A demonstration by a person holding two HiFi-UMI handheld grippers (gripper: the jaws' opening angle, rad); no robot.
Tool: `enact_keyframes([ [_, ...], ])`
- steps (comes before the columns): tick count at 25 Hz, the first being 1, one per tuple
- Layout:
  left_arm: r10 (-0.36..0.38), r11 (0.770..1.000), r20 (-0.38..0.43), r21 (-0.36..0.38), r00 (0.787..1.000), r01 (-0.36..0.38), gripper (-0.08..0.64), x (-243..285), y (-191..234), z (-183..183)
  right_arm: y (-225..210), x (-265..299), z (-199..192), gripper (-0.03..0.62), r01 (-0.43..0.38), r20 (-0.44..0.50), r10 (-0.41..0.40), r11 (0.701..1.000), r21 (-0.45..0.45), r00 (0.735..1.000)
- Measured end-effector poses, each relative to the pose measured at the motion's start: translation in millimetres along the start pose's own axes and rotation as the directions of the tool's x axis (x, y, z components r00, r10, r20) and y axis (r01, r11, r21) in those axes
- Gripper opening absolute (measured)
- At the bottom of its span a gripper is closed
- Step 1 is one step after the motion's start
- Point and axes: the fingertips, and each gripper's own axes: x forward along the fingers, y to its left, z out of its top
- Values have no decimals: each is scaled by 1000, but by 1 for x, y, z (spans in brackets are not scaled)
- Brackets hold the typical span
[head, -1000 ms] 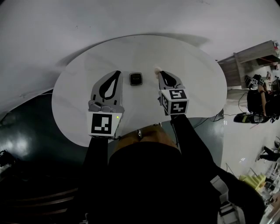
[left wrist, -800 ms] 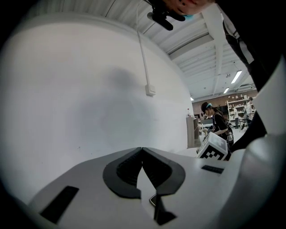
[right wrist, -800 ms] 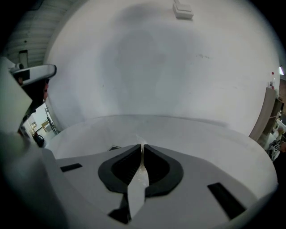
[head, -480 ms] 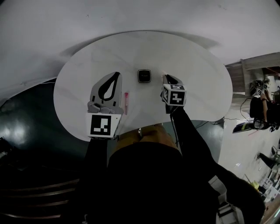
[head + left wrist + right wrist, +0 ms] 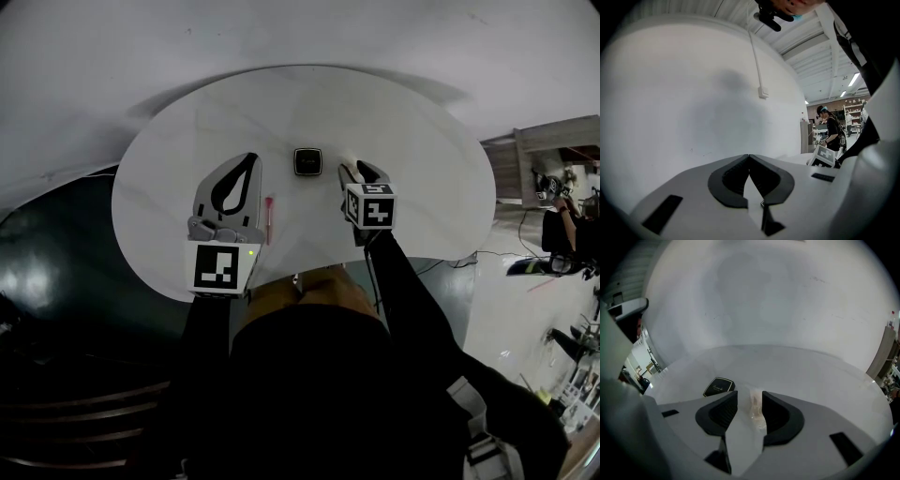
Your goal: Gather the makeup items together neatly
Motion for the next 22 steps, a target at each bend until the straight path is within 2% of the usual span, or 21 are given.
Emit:
enact_keyframes([
  [7, -2, 1000, 22, 5, 1000, 2, 15, 2, -3, 6, 3, -22, 22, 178, 0, 87, 2, 1000, -16, 996],
  [11, -3, 1000, 45, 9, 999, 2, 15, 3, -3, 15, 10, -48, 52, 178, -11, 177, 18, 999, -41, 984],
  [22, 3, 999, 97, 37, 995, -7, 15, 0, 6, 34, 42, -122, 135, 176, -22, 416, 77, 991, -135, 906],
])
